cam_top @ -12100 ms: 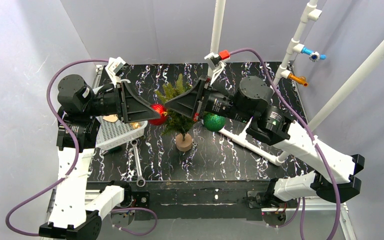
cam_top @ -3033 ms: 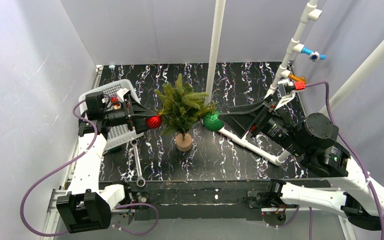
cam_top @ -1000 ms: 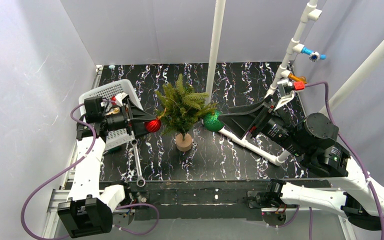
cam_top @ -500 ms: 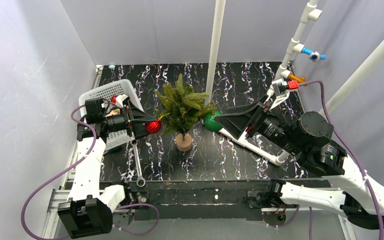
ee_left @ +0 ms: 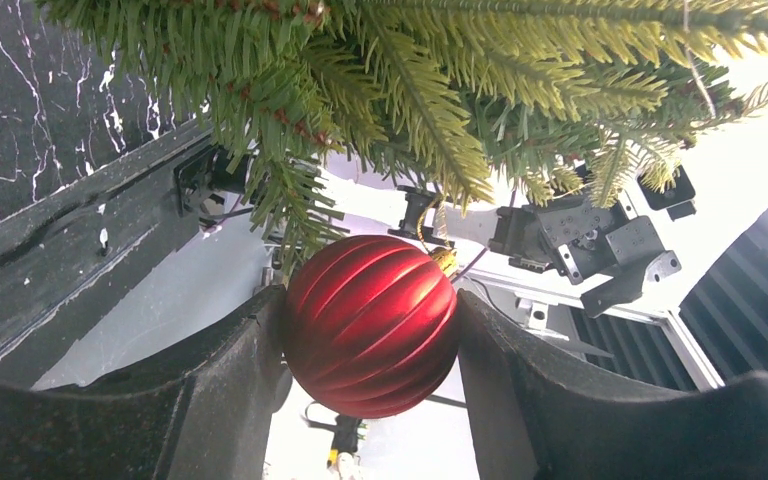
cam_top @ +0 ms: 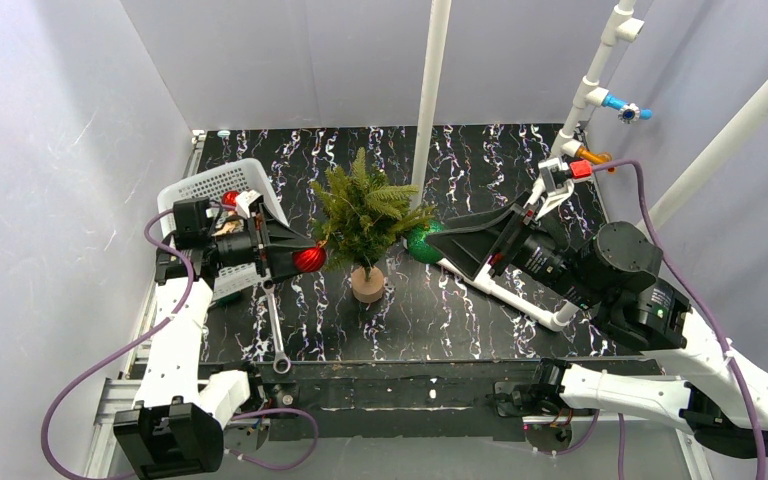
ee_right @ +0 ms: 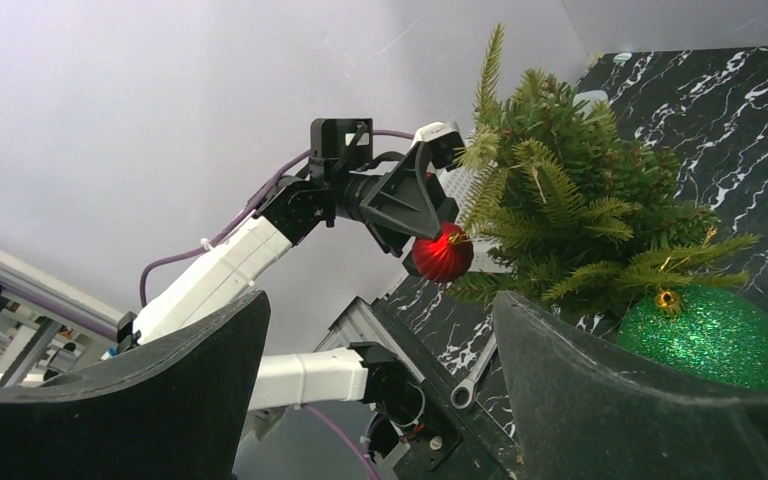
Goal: Decorate the small christmas tree
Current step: Hang the decoration item on the Christmas tree.
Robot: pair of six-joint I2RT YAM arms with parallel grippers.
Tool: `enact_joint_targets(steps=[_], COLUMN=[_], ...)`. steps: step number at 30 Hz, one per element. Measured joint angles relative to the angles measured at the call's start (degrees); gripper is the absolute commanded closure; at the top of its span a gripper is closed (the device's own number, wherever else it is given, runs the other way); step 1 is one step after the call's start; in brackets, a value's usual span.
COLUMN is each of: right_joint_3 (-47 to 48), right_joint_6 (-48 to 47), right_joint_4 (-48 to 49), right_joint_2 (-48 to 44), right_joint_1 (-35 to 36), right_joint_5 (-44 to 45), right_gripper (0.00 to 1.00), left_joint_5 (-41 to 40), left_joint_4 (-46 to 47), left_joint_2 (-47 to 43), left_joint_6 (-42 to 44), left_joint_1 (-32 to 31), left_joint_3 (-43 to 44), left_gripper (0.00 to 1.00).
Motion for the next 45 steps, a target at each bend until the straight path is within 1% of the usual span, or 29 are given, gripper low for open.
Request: enact_joint_targets(steps=[10, 25, 28, 34, 37, 39, 42, 45], right_joint_3=[0.00, 0.02, 0.02, 0.02, 0.02, 0.02, 0.02, 0.02], right_joint_6=[0.85, 1.25, 1.49, 1.95, 2.01, 2.08, 2.08, 2.08], right_joint_4=[0.00, 0.07, 0.04, 0.02, 0.02, 0.02, 0.02, 0.00], right_joint_2=[0.17, 1.25, 1.77, 2.05, 1.88, 1.79, 1.81, 1.81], right_joint_1=[0.00, 0.00, 0.00, 0.00, 0.00, 0.00, 0.00, 0.00], right_joint_5=[-1.16, -2.60, -2.99, -3.02, -2.99, -2.99, -2.99, -2.97], right_gripper=[0.10, 0.10, 0.10, 0.10, 0.10, 0.10, 0.09, 0.09], left_joint_5=[-0.87, -1.73, -1.40, -1.31, -1.46, -1.84, -2.49, -2.91], left_joint_4=[-3.74, -4.24, -4.79, -4.68, -3.39, -1.22, 4.57, 7.39], left_joint_2=[-0.74, -1.22, -1.81, -1.81, -1.53, -1.01, -0.02, 1.62], left_joint_6=[2.71, 4.15, 4.52, 4.52, 3.91, 2.01, -1.44, -3.04], left_joint_1=[-0.07, -0.74, -0.83, -1.03, -1.03, -1.03, -1.03, -1.03], left_joint_3=[0.00, 0.13, 1.44, 7.43, 9.03, 8.94, 6.75, 4.81], left_gripper=[1.00, 1.00, 1.00, 1.00, 1.00, 1.00, 1.00, 1.00])
